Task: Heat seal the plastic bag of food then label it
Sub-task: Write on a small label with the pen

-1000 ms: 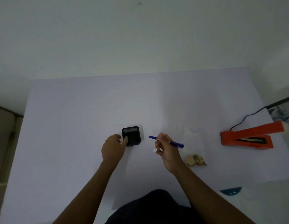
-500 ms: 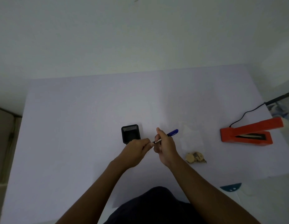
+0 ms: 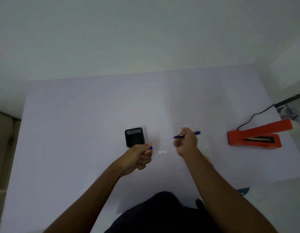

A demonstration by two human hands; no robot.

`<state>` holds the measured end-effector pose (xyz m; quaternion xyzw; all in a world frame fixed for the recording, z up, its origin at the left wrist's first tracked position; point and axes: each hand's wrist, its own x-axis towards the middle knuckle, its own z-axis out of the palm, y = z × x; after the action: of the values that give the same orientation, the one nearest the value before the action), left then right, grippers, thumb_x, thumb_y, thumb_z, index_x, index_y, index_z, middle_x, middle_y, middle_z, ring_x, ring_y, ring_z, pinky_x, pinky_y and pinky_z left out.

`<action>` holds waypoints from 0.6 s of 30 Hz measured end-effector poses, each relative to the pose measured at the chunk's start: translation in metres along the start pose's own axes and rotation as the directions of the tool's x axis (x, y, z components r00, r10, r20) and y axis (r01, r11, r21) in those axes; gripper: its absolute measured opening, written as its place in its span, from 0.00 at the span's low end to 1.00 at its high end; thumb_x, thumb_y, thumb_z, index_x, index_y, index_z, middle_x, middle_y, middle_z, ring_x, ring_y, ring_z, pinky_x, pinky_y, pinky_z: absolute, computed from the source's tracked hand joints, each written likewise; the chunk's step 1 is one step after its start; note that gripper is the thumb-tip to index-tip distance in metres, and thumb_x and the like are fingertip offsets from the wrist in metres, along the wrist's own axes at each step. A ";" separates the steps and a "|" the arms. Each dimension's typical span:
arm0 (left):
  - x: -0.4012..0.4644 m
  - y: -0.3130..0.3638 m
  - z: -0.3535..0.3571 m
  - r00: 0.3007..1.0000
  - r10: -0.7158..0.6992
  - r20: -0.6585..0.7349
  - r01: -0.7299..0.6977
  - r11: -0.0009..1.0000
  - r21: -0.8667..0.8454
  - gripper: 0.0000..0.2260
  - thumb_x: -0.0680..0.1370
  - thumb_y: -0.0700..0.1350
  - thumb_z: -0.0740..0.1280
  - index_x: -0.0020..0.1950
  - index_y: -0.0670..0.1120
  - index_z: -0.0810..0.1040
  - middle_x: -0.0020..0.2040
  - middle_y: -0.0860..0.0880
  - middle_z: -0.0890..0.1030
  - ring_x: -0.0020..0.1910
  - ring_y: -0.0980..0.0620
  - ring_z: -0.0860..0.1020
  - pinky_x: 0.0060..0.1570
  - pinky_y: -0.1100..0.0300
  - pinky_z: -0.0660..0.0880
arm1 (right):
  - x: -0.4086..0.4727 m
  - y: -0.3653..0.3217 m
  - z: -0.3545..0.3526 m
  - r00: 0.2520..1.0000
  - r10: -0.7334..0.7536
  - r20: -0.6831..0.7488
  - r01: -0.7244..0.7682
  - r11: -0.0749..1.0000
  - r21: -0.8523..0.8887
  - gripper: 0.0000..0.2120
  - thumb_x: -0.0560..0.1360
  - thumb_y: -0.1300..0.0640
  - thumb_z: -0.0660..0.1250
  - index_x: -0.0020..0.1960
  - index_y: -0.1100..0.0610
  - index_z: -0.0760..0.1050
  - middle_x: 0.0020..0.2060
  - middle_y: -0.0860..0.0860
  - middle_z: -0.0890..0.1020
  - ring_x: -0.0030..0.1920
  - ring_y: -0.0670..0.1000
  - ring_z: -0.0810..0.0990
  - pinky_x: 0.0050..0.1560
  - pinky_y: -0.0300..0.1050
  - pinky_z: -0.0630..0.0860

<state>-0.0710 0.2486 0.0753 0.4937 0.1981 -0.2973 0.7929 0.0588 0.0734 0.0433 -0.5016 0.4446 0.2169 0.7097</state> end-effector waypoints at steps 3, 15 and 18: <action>-0.007 -0.028 -0.028 0.960 0.111 -0.256 0.012 0.900 0.436 0.18 0.84 0.48 0.58 0.37 0.44 0.77 0.29 0.52 0.72 0.26 0.58 0.67 0.28 0.65 0.64 | 0.024 -0.027 -0.029 0.990 -0.100 -0.102 0.091 0.992 -0.093 0.14 0.75 0.57 0.65 0.31 0.53 0.68 0.27 0.48 0.68 0.21 0.48 0.62 0.25 0.38 0.59; 0.059 -0.106 -0.051 0.747 0.402 -0.529 0.380 0.395 0.836 0.13 0.80 0.46 0.62 0.39 0.45 0.81 0.36 0.50 0.82 0.32 0.52 0.78 0.34 0.61 0.75 | 0.000 0.073 -0.026 0.986 0.045 0.163 0.045 0.860 -0.509 0.18 0.78 0.51 0.68 0.32 0.58 0.73 0.22 0.50 0.66 0.20 0.46 0.61 0.22 0.37 0.58; 0.065 -0.110 -0.052 0.748 0.390 -0.537 0.409 0.366 0.836 0.13 0.79 0.46 0.63 0.37 0.46 0.80 0.34 0.51 0.81 0.30 0.53 0.77 0.33 0.61 0.76 | 0.000 0.072 -0.026 0.984 0.030 0.173 0.073 0.828 -0.556 0.19 0.77 0.51 0.68 0.30 0.58 0.73 0.22 0.51 0.67 0.20 0.46 0.62 0.23 0.38 0.59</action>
<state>-0.0971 0.2408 -0.0601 0.9191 0.2650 -0.1635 0.2415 -0.0064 0.0786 0.0037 -0.6717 0.2918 0.3727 0.5699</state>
